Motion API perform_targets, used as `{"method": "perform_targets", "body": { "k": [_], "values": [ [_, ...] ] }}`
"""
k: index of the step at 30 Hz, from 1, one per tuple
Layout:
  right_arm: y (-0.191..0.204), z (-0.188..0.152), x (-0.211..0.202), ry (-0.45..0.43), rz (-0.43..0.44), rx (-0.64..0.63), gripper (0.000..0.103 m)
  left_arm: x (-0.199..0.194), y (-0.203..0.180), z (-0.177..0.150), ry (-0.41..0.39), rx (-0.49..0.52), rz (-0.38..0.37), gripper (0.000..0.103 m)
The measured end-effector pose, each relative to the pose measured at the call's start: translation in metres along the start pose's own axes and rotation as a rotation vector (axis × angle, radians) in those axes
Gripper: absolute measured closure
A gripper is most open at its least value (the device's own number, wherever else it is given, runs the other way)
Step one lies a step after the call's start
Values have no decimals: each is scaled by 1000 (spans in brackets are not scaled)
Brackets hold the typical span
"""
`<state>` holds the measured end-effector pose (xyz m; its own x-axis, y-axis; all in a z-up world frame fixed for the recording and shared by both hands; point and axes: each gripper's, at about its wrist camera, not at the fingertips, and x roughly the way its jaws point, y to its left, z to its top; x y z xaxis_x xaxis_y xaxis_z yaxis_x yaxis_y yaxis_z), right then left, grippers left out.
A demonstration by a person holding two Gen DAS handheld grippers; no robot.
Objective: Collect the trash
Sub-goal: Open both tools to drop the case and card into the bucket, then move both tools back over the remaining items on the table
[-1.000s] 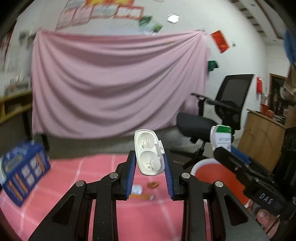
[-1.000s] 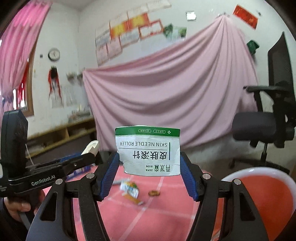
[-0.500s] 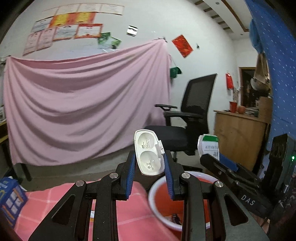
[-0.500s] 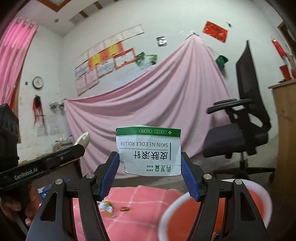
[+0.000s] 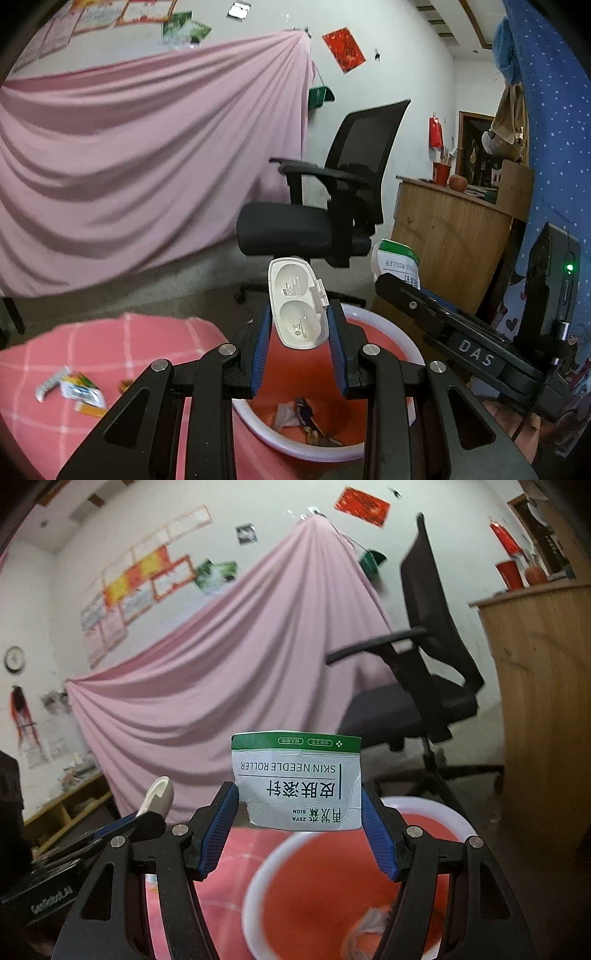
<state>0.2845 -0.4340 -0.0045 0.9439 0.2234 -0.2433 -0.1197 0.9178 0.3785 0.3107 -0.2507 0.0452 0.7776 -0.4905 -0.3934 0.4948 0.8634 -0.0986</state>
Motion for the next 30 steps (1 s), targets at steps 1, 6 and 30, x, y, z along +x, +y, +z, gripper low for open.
{"method": "perform_targets", "body": {
  "k": [1, 6, 30],
  "values": [
    [-4, -2, 5, 27, -20, 8, 37, 5, 0, -1, 14, -5, -3, 77],
    [-19, -8, 17, 111, -68, 46, 37, 24, 2, -8, 86, -29, -16, 77],
    [-17, -12, 23, 177, -112, 49, 28, 30, 33, -16, 181, -126, -3, 64]
  ]
}}
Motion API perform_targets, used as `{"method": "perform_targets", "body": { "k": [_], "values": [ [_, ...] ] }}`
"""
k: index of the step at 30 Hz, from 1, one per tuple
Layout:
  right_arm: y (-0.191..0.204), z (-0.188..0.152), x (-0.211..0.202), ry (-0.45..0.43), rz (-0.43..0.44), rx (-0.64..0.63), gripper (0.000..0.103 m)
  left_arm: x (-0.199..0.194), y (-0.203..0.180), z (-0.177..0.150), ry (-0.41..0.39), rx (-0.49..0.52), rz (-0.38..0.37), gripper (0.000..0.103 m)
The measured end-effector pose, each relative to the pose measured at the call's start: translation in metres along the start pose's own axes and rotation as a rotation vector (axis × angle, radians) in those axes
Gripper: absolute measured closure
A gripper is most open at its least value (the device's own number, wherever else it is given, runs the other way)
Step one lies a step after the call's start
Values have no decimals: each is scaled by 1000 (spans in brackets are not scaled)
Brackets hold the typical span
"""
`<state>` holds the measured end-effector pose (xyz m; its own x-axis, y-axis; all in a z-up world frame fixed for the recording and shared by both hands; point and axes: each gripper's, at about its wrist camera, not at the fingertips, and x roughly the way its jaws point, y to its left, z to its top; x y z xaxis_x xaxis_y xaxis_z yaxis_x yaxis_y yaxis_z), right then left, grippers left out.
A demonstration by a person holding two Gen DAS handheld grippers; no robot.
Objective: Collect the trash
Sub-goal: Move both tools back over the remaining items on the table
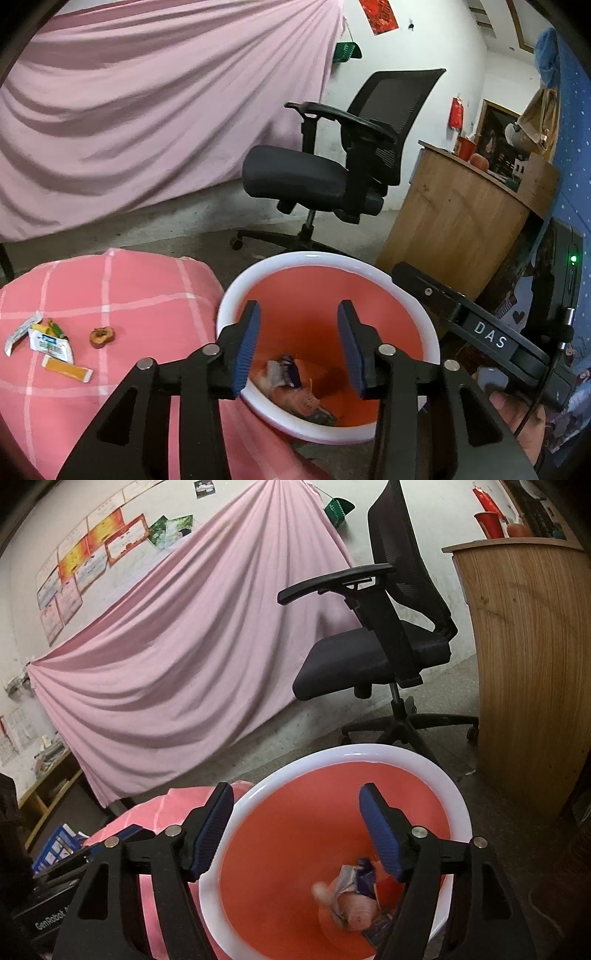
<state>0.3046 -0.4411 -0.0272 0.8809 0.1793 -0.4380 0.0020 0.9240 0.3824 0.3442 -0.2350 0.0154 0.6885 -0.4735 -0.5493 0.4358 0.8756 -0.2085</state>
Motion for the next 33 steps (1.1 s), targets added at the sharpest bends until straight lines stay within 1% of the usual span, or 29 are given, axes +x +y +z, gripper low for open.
{"method": "perform_targets", "body": {
  "k": [4, 6, 7, 8, 9, 10, 11, 12, 14, 16, 19, 25, 27, 30, 33],
  "values": [
    [5, 1, -2, -13, -4, -9, 24, -9, 11, 1, -19, -18, 27, 61],
    [9, 2, -4, -29, -4, -15, 19, -18, 19, 3, -38, -35, 46, 54],
    [12, 3, -6, -42, -2, -18, 17, -23, 23, 4, -51, -46, 53, 47],
    [15, 3, -7, -51, 0, -21, 15, -29, 28, 4, -68, -59, 58, 42],
    [20, 4, -10, -69, 8, -28, 13, -33, 30, 5, -81, -68, 62, 41],
    [25, 5, -12, -88, 16, -35, 10, -40, 36, 5, -100, -77, 73, 37],
    [31, 6, -14, -107, 25, -43, 4, -45, 40, 6, -116, -82, 89, 30],
    [35, 6, -16, -124, 33, -51, 1, -51, 44, 6, -133, -86, 105, 26],
    [50, 6, -23, -179, 61, -84, 0, -66, 53, 5, -192, -99, 146, 12],
    [63, 5, -27, -221, 78, -124, 0, -81, 61, 1, -253, -109, 180, 5],
    [85, 0, -33, -286, 110, -196, 0, -102, 76, -5, -325, -125, 222, 4],
    [121, -11, -37, -358, 173, -306, 0, -135, 105, -23, -410, -147, 318, 3],
    [131, -14, -37, -368, 189, -333, 0, -144, 115, -31, -426, -155, 341, 3],
    [144, -19, -34, -367, 210, -361, 0, -158, 126, -43, -447, -155, 393, 3],
    [159, -25, -27, -357, 228, -397, 0, -166, 138, -53, -450, -145, 429, 3]
  ]
}}
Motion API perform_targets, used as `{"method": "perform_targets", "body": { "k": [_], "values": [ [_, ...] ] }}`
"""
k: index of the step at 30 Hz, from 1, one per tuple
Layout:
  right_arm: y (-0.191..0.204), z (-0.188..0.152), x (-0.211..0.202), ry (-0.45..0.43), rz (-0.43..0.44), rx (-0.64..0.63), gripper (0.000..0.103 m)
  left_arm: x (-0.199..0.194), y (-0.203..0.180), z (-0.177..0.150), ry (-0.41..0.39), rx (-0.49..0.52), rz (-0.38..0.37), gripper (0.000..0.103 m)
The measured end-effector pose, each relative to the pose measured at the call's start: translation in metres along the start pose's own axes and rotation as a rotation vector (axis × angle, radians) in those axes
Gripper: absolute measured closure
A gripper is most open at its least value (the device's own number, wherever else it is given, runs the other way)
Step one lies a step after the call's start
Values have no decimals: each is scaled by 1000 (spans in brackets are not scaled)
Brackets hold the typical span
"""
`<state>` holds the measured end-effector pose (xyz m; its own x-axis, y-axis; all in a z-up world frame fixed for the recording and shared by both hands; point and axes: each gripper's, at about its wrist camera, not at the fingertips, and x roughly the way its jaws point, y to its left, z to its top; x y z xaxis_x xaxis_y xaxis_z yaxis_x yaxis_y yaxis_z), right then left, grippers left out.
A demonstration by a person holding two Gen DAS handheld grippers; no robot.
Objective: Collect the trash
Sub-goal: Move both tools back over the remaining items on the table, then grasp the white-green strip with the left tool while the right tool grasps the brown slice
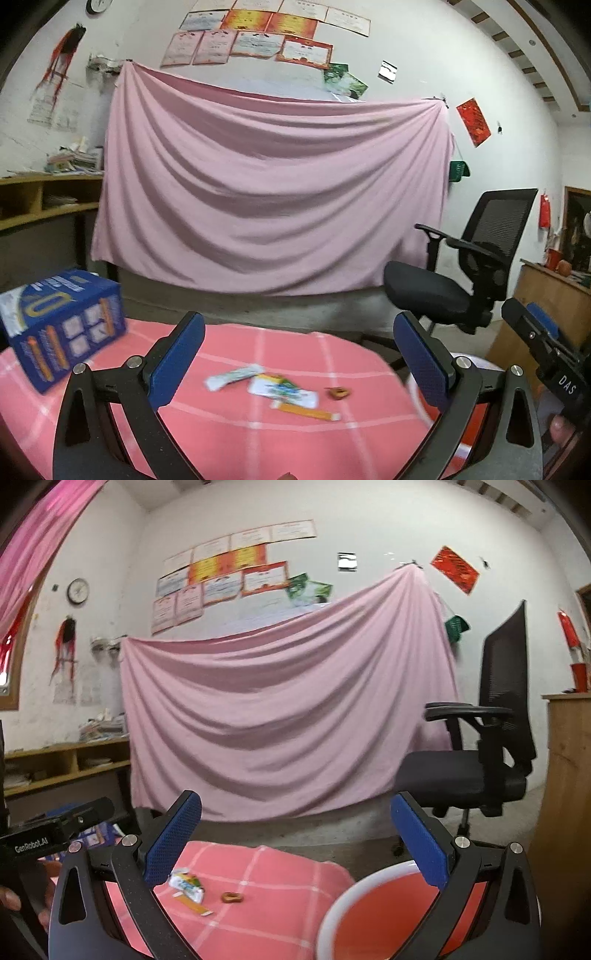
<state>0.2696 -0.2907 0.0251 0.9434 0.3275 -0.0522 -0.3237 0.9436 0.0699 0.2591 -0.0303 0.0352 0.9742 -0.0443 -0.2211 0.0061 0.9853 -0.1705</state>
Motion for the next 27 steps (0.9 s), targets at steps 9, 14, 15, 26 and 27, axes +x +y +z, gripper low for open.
{"method": "perform_targets", "body": {
  "k": [9, 14, 15, 26, 27],
  "values": [
    [42, -15, 29, 88, 48, -97, 0, -4, 40, -14, 13, 42, 73, 3],
    [56, -26, 51, 186, 40, -116, 0, 8, 56, -19, 51, 33, 98, 3],
    [58, -28, 55, 204, 38, -116, 0, 11, 59, -20, 62, 38, 100, 3],
    [57, -48, 99, 425, 13, -84, 0, 72, 77, -30, 294, 71, 81, 3],
    [55, -51, 104, 454, 13, -71, 0, 78, 77, -30, 316, 70, 77, 3]
  ]
}}
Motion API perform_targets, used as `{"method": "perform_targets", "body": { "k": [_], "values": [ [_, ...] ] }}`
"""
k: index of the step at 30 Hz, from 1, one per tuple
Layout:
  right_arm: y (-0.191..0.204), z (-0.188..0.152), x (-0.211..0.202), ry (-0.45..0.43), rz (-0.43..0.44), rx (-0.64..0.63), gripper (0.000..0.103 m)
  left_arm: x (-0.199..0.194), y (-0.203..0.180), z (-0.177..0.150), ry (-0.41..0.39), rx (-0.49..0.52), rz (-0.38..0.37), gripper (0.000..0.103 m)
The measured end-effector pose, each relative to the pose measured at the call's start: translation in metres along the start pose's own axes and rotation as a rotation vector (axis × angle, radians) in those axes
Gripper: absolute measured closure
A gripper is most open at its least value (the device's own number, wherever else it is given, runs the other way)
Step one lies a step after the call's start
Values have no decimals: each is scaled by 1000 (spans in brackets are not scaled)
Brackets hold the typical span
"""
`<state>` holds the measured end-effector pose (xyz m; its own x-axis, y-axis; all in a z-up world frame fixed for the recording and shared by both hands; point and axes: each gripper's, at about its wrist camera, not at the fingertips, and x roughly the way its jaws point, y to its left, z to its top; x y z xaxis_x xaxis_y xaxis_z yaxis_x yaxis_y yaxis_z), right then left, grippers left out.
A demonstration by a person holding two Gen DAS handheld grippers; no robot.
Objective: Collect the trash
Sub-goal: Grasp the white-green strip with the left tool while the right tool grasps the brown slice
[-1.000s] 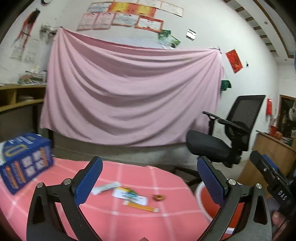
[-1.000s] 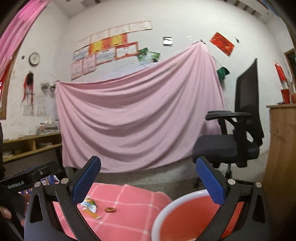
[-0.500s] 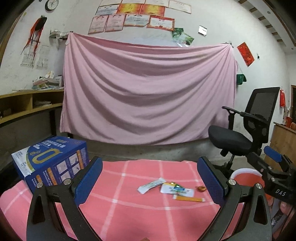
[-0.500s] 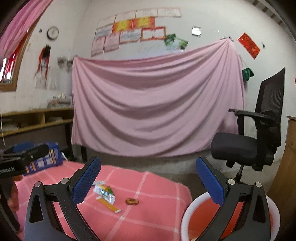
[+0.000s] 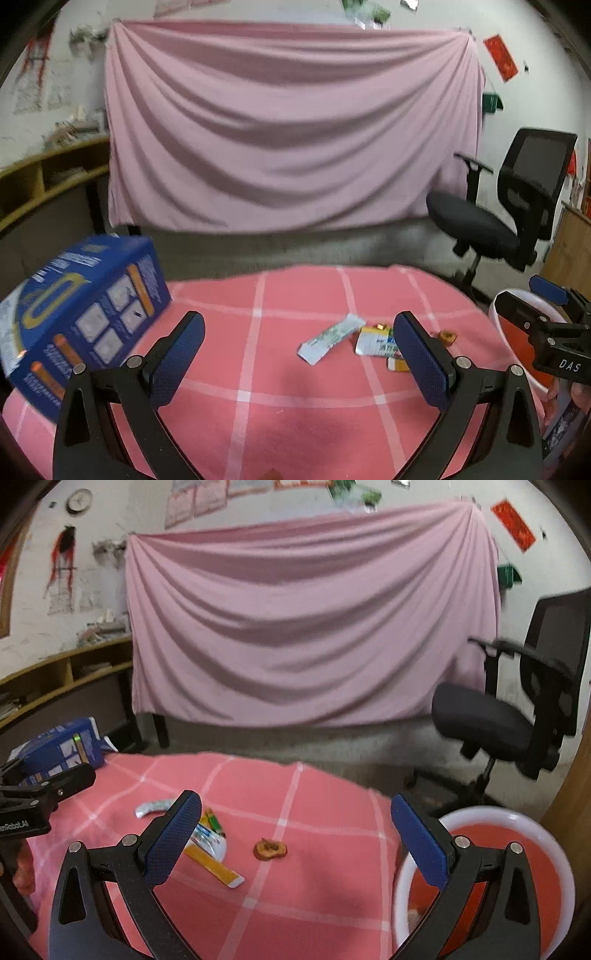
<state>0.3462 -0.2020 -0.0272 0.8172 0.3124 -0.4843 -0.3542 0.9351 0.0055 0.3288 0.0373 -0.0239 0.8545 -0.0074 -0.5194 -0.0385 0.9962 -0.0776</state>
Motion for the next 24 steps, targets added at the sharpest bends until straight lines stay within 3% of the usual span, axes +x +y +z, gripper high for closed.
{"method": "perform_targets", "body": {
  "k": [6, 10, 15, 17, 20, 24],
  "values": [
    [-10, -4, 30, 162, 23, 68, 2, 42, 0, 5, 179, -3, -31, 5],
    [-12, -9, 47, 264, 61, 89, 17, 60, -3, 9, 250, -3, -98, 30],
    [-11, -15, 62, 358, 121, 110, 31, 73, -5, 15, 305, 20, -173, 44],
    [-12, -18, 70, 398, 155, 128, 43, 80, -7, 14, 343, 24, -196, 52],
    [-13, -18, 74, 417, 165, 146, 43, 88, -8, 14, 389, 13, -198, 60],
    [-4, -18, 74, 425, 143, 100, 48, 87, -3, 16, 391, -6, -221, 66]
  ]
}}
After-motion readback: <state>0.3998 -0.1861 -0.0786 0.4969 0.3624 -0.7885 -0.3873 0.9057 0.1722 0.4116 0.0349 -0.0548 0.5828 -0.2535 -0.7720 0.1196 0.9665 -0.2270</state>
